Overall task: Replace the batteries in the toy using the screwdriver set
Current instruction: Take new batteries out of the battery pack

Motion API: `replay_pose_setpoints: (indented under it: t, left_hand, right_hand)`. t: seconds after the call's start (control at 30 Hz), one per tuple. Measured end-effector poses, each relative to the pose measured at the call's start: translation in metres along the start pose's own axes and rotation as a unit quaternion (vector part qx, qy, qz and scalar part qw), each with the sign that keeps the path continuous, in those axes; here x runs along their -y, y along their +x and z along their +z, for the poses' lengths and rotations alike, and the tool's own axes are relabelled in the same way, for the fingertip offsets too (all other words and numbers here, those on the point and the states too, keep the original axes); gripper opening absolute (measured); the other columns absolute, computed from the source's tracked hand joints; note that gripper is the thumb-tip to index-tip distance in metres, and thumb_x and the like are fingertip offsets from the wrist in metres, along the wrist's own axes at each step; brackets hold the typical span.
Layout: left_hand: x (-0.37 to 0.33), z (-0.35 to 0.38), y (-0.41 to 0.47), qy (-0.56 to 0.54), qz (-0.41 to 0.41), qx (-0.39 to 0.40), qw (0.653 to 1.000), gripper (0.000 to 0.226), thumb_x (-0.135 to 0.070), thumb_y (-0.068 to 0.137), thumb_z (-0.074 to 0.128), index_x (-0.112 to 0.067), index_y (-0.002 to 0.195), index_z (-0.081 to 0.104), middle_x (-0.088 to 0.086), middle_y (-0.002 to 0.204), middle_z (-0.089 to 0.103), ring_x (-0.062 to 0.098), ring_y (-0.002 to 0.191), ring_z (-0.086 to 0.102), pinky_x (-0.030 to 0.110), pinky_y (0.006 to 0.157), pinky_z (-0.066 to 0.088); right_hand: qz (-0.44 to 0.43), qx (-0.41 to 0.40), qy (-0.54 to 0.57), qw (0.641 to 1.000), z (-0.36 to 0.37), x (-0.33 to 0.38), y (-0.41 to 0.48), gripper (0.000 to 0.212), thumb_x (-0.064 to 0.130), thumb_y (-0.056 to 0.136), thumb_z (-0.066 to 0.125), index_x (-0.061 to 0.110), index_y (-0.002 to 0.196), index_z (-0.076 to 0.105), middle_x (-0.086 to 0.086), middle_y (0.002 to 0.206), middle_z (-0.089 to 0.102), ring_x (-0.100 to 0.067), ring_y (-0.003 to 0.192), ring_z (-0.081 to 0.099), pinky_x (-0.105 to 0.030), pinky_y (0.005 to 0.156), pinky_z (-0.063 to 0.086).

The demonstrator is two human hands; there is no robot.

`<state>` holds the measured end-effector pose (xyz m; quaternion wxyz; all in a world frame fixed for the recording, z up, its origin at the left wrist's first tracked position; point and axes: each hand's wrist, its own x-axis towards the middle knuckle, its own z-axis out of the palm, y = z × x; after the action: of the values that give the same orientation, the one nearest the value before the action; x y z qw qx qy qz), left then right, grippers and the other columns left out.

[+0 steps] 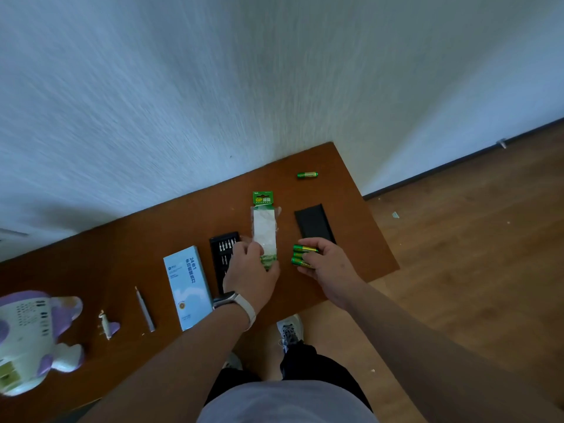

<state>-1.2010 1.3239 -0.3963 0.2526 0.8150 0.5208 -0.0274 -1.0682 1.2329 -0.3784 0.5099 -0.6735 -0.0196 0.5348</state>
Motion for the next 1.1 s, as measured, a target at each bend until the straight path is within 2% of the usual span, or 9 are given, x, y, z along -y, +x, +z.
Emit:
replay_pose_setpoints:
  t: [0.13, 0.23, 0.33, 0.53, 0.7, 0.83, 0.9, 1.0, 1.1]
  left_hand:
    - [-0.005, -0.01, -0.013, -0.129, 0.028, -0.052, 0.99, 0.019, -0.036, 0.095, 0.061, -0.019, 0.103, 0.059, -0.002, 0.102, 0.051, 0.012, 0.083, 0.052, 0.025, 0.068, 0.044]
    - [-0.018, -0.021, -0.021, -0.284, 0.012, 0.043, 0.958, 0.022, -0.036, 0.101, 0.053, -0.021, 0.116, 0.055, -0.001, 0.092, 0.057, 0.009, 0.076, 0.054, 0.021, 0.063, 0.042]
    - [-0.025, -0.029, -0.021, -0.361, -0.005, 0.096, 0.927, 0.023, -0.034, 0.103, 0.05, -0.024, 0.124, 0.052, 0.0, 0.089, 0.063, 0.008, 0.071, 0.057, 0.022, 0.061, 0.047]
    - [-0.018, -0.037, -0.016, -0.388, -0.039, 0.073, 0.918, 0.017, -0.031, 0.105, 0.045, -0.026, 0.116, 0.058, -0.002, 0.089, 0.065, 0.0, 0.069, 0.059, 0.013, 0.057, 0.045]
    - [-0.013, -0.037, -0.014, -0.405, -0.088, 0.065, 0.908, 0.025, -0.036, 0.106, 0.042, -0.023, 0.108, 0.063, 0.001, 0.097, 0.069, 0.015, 0.091, 0.066, 0.034, 0.079, 0.057]
    - [-0.011, -0.035, -0.011, -0.466, -0.13, 0.089, 0.871, 0.025, -0.036, 0.105, 0.046, -0.02, 0.11, 0.064, -0.001, 0.083, 0.066, 0.008, 0.067, 0.058, 0.021, 0.056, 0.045]
    - [-0.008, -0.034, -0.009, -0.475, -0.14, 0.101, 0.863, 0.026, -0.037, 0.104, 0.047, -0.018, 0.108, 0.064, -0.003, 0.074, 0.062, 0.005, 0.059, 0.053, 0.02, 0.053, 0.041]
    - [-0.007, -0.033, -0.005, -0.48, -0.139, 0.097, 0.861, 0.025, -0.037, 0.103, 0.048, -0.018, 0.102, 0.065, 0.0, 0.077, 0.064, 0.007, 0.062, 0.055, 0.026, 0.057, 0.043]
    - [-0.004, -0.034, -0.001, -0.474, -0.15, 0.079, 0.864, 0.024, -0.036, 0.103, 0.049, -0.018, 0.101, 0.064, 0.002, 0.088, 0.071, 0.008, 0.07, 0.063, 0.025, 0.061, 0.045]
  right_hand:
    - [-0.028, 0.003, -0.02, 0.999, 0.004, 0.007, -0.007, 0.024, 0.004, 0.099, 0.05, 0.018, 0.112, 0.064, -0.003, 0.117, 0.058, -0.017, 0.102, 0.062, -0.027, 0.083, 0.057]
    - [-0.055, 0.023, -0.042, 0.997, 0.011, 0.013, -0.014, 0.022, 0.007, 0.099, 0.051, 0.017, 0.114, 0.064, -0.003, 0.113, 0.062, -0.014, 0.1, 0.064, -0.024, 0.079, 0.057]
    - [-0.088, 0.038, -0.069, 0.993, 0.022, 0.017, -0.018, 0.017, 0.012, 0.098, 0.055, 0.018, 0.112, 0.062, -0.001, 0.108, 0.065, -0.012, 0.096, 0.065, -0.02, 0.075, 0.057]
    - [-0.105, 0.022, -0.151, 0.983, 0.041, 0.019, -0.016, 0.009, 0.021, 0.094, 0.059, 0.024, 0.103, 0.057, 0.0, 0.101, 0.066, -0.015, 0.093, 0.066, -0.039, 0.081, 0.06]
    - [-0.109, 0.03, -0.144, 0.983, 0.05, 0.021, -0.016, 0.007, 0.018, 0.094, 0.061, 0.015, 0.101, 0.062, -0.005, 0.099, 0.064, -0.016, 0.089, 0.067, -0.032, 0.074, 0.061]
    - [-0.099, 0.043, -0.121, 0.987, 0.049, 0.024, -0.014, 0.006, 0.015, 0.094, 0.062, 0.015, 0.099, 0.066, -0.004, 0.1, 0.064, -0.017, 0.091, 0.067, -0.027, 0.073, 0.061]
    - [-0.097, 0.052, -0.128, 0.986, 0.047, 0.024, -0.011, 0.006, 0.016, 0.094, 0.061, 0.018, 0.098, 0.066, -0.002, 0.1, 0.064, -0.016, 0.091, 0.067, -0.025, 0.072, 0.06]
    - [-0.123, 0.055, -0.206, 0.969, 0.043, 0.025, 0.001, 0.008, 0.026, 0.095, 0.06, 0.024, 0.101, 0.065, 0.003, 0.097, 0.065, -0.013, 0.091, 0.065, -0.031, 0.077, 0.06]
    - [-0.179, -0.006, -0.331, 0.927, 0.031, 0.037, 0.024, 0.015, 0.03, 0.095, 0.057, 0.021, 0.105, 0.063, 0.007, 0.095, 0.063, -0.011, 0.088, 0.06, -0.03, 0.077, 0.054]
